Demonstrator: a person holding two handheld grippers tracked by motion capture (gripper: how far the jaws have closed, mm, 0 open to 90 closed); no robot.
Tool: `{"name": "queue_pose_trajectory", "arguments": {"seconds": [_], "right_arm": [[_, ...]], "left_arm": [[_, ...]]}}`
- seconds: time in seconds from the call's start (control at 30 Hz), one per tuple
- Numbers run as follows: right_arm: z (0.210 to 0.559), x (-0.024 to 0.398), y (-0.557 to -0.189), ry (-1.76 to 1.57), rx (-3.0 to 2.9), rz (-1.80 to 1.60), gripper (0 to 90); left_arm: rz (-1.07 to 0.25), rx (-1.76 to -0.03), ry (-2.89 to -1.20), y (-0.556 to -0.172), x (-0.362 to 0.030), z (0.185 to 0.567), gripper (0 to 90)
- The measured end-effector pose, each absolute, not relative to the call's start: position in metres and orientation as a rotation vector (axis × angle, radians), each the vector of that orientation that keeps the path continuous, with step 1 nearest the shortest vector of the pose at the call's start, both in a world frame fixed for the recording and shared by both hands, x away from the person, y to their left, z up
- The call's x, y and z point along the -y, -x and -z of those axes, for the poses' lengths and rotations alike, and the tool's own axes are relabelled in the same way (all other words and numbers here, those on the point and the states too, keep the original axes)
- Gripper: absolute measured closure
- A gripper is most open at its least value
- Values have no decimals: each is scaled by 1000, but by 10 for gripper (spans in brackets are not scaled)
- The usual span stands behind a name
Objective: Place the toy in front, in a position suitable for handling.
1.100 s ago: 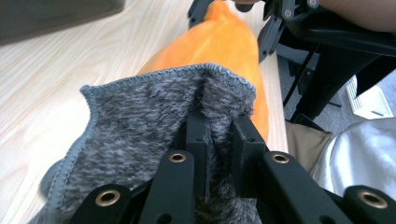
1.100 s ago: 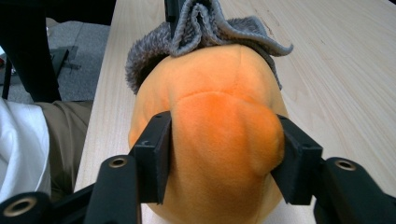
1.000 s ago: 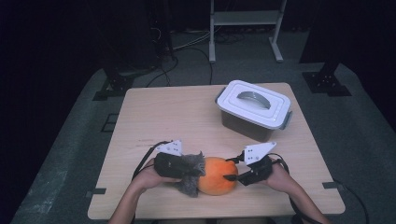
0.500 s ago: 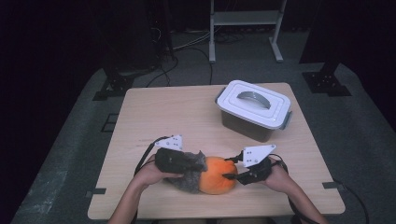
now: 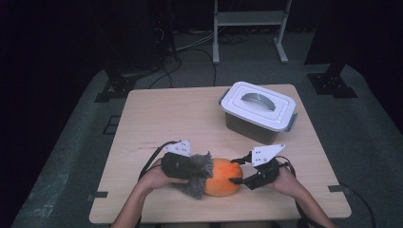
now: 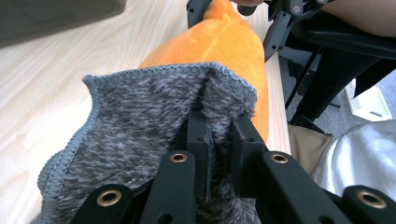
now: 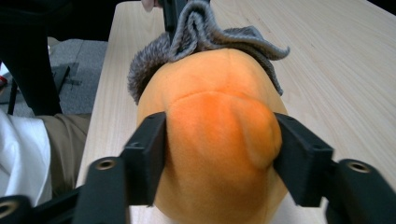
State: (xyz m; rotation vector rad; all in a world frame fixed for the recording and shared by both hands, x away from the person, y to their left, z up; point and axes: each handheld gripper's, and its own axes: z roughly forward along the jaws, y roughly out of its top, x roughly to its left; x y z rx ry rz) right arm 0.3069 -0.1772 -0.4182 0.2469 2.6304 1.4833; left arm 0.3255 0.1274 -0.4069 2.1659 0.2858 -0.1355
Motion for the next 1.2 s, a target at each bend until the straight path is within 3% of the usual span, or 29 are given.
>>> {"name": "queue_pose_trajectory", "arguments": {"seconds": [0.1, 0.27, 0.37, 0.77, 1.07, 1.2], "right_arm": [[417, 175, -306, -255, -2637, -1470, 333], [420, 173, -305, -234, -2633, -1457, 480], [419, 171, -304, -217, -2612, -1451, 516], [416, 161, -295, -136, -2581, -1374, 530], [414, 161, -294, -93, -2571, -1361, 557], [410, 159, -295, -70, -2552, -1360, 566]], "left_arm": [[148, -282, -2174, -324, -129, 407, 801], [133, -257, -2165, -323, -122, 397, 801], [115, -216, -2170, -322, -111, 387, 801], [62, -103, -2282, -318, -69, 369, 801], [106, -180, -2227, -321, -92, 375, 800], [83, -158, -2199, -322, -93, 361, 799]]}}
